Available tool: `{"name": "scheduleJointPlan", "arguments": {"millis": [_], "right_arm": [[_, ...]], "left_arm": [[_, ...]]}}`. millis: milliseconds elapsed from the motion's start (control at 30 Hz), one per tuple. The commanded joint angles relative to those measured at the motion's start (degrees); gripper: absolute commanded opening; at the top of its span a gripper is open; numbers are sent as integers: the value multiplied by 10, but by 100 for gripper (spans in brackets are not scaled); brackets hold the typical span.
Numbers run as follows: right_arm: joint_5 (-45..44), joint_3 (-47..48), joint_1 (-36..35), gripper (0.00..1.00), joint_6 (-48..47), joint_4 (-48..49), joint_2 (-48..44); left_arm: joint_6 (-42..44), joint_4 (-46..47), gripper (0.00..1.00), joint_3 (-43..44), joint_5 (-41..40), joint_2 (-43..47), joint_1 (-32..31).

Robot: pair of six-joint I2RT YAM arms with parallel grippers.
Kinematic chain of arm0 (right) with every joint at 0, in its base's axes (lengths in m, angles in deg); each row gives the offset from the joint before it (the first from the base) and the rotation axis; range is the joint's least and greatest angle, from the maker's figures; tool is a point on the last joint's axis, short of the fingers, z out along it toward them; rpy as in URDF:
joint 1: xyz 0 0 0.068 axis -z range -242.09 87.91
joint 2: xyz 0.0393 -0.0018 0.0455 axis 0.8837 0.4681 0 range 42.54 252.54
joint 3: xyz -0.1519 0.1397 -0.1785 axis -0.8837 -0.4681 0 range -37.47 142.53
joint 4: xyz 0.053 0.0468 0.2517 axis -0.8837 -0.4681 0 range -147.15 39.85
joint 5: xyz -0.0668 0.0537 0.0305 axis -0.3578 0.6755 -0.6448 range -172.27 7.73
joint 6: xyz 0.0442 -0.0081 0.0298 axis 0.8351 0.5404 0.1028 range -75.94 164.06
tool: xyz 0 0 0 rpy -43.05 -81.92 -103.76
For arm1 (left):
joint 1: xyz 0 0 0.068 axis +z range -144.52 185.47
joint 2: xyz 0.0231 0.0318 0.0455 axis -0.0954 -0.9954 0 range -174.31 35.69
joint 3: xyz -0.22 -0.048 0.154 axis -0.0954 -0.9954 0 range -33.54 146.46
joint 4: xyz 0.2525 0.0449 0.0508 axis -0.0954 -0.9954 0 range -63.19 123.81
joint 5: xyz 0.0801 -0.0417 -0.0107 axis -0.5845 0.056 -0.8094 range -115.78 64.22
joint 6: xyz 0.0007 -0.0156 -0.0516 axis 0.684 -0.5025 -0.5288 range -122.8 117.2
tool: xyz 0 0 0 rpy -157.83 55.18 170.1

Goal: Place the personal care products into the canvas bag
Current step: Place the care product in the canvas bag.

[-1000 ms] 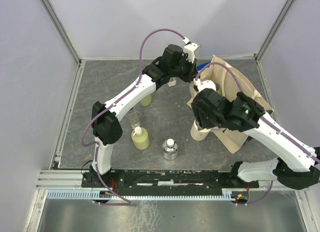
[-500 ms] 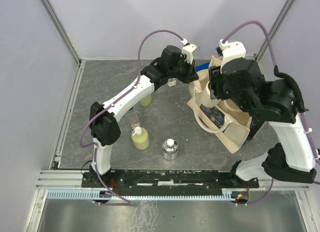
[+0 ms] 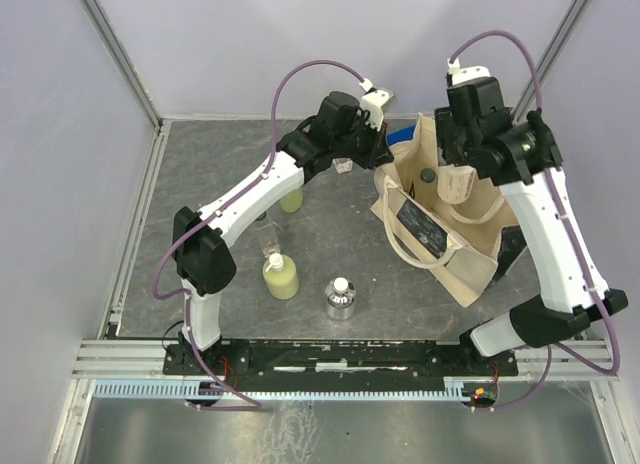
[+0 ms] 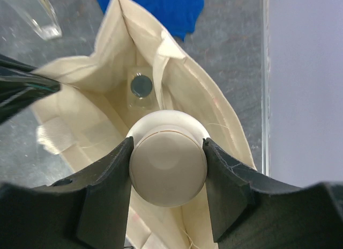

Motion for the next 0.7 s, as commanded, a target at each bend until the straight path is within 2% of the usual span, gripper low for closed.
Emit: {"name": "scheduleJointPlan", "arguments": {"millis": [0,200,667], "right_arm": [[62,-64,43,0,-18,130,-7],[96,-131,66,0,-38,195,12],[133,-278,106,0,-104,442,26]], "left_arm": [[32,-27,3,6,6,46,3],[33,-35,3,10,10,47,3],[15,-1,3,-12,26,53,3]]}}
